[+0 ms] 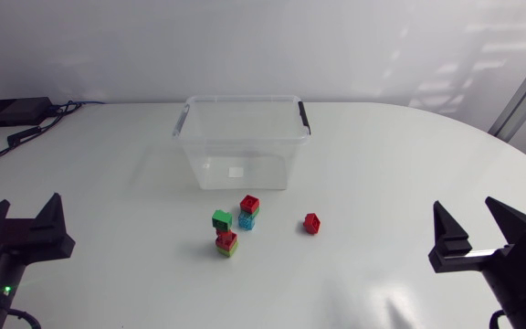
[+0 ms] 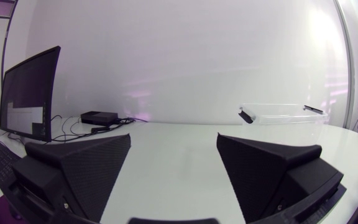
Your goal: Place the duplo bricks in the container
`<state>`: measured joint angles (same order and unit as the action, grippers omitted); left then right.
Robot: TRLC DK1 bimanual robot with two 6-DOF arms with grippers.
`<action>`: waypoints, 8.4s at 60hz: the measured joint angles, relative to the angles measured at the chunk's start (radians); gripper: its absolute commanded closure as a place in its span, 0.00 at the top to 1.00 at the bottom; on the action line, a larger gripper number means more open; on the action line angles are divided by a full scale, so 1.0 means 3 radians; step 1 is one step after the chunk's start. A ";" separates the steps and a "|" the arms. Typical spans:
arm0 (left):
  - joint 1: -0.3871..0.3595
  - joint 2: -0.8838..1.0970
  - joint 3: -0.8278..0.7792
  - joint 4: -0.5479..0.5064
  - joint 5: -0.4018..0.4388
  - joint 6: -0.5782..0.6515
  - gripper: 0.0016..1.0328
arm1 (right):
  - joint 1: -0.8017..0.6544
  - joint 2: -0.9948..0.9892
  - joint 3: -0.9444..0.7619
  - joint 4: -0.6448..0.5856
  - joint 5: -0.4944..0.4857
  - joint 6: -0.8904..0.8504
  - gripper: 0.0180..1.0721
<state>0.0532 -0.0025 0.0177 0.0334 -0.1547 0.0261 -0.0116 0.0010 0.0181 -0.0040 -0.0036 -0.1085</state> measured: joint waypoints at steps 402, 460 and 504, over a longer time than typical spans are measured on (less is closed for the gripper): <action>-0.1962 0.5193 0.2277 -0.0524 0.1401 0.2069 0.39 | 0.1737 0.4960 0.4089 -0.1478 -0.0632 -0.0765 0.27; -0.1771 0.4566 0.2389 -0.0843 0.1713 0.1832 0.43 | 0.1733 0.6025 0.5122 -0.1324 -0.0516 -0.0757 0.30; -0.1956 0.5259 0.2462 -0.0582 0.1713 0.1834 0.59 | 0.1511 0.5653 0.4912 -0.1517 -0.0346 -0.0640 0.94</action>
<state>-0.5335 1.5753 0.7563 -0.1413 0.3592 0.5762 0.4416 1.6970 1.4918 -0.4591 -0.1074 -0.3004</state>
